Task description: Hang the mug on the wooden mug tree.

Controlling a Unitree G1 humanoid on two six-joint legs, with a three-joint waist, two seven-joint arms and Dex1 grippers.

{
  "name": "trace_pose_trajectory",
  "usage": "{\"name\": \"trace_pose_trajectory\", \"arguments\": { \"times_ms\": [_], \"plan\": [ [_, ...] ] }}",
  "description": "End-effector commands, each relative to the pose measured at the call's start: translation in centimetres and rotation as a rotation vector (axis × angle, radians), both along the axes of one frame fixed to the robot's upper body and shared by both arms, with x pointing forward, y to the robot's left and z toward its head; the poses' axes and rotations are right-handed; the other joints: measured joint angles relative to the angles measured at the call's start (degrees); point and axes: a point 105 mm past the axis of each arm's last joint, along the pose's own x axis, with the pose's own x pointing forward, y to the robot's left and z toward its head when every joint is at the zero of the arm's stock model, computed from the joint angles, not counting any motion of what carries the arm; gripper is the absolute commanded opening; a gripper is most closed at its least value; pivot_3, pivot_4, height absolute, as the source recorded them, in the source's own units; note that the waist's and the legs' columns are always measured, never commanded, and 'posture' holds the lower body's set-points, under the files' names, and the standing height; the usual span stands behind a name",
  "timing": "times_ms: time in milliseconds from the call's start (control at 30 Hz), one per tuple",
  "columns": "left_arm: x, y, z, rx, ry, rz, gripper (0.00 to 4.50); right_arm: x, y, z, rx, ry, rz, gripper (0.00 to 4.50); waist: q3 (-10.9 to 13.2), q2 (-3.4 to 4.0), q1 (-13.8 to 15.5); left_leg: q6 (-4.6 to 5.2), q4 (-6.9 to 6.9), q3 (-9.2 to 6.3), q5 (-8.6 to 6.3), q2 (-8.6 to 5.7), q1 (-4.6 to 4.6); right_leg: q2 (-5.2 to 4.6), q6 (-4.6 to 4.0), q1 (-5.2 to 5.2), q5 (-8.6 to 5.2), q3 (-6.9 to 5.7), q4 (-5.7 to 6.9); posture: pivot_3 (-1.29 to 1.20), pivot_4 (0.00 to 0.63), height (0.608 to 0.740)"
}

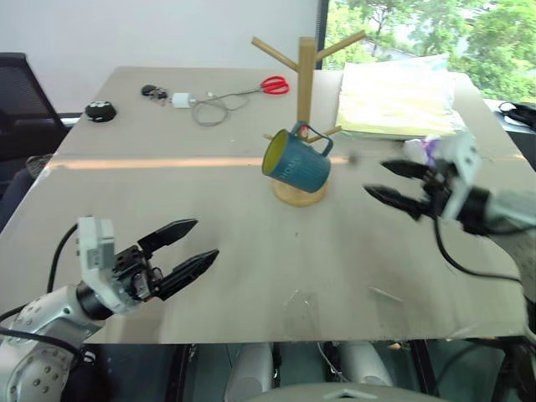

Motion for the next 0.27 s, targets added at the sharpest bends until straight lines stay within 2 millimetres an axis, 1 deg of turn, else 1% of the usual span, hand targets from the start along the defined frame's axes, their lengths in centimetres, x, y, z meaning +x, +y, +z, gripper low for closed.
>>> {"name": "trace_pose_trajectory", "arguments": {
  "times_ms": [33,100,167,233,267],
  "plan": [
    [-0.3,0.9,-0.6,0.067,0.016,0.014,4.5,-2.8,-2.7,-0.7,-0.06,-0.04,-0.008,4.46,-0.02,-0.02,0.12,0.0,-0.01,0.02,0.0,0.0,-0.01,0.01,0.0,-0.03,0.0,0.02,-0.01,0.0,0.15,0.74],
    [-0.3,1.3,-1.1,0.101,0.034,0.034,4.5,-4.5,-4.3,-2.4,-0.109,-0.012,-0.036,4.46,0.0,0.02,0.14,0.0,-0.01,-0.01,0.0,0.02,0.04,0.04,0.01,0.02,-0.02,0.0,-0.01,0.0,0.15,0.74],
    [-0.2,1.4,-1.5,0.12,0.042,0.043,4.5,-5.5,-4.9,-3.3,-0.126,0.009,-0.048,4.46,-0.01,0.01,0.14,0.0,-0.01,-0.01,0.0,0.02,0.07,0.08,0.02,0.04,-0.04,0.03,-0.01,0.0,0.15,0.74],
    [-0.1,1.4,-2.1,0.139,0.052,0.043,4.5,-6.3,-5.1,-4.3,-0.122,0.034,-0.062,4.46,-0.01,0.0,-0.16,0.0,0.01,0.03,0.0,0.04,0.11,0.11,-0.01,0.04,-0.12,0.09,-0.01,0.0,0.15,0.74],
    [0.1,1.3,-2.3,0.151,0.055,0.044,4.5,-6.4,-5.1,-4.7,-0.124,0.037,-0.071,4.46,-0.01,0.0,-0.16,0.0,0.05,0.02,0.01,0.06,0.21,0.13,0.11,0.11,-0.2,0.11,0.01,0.0,0.15,0.74]
  ]
}}
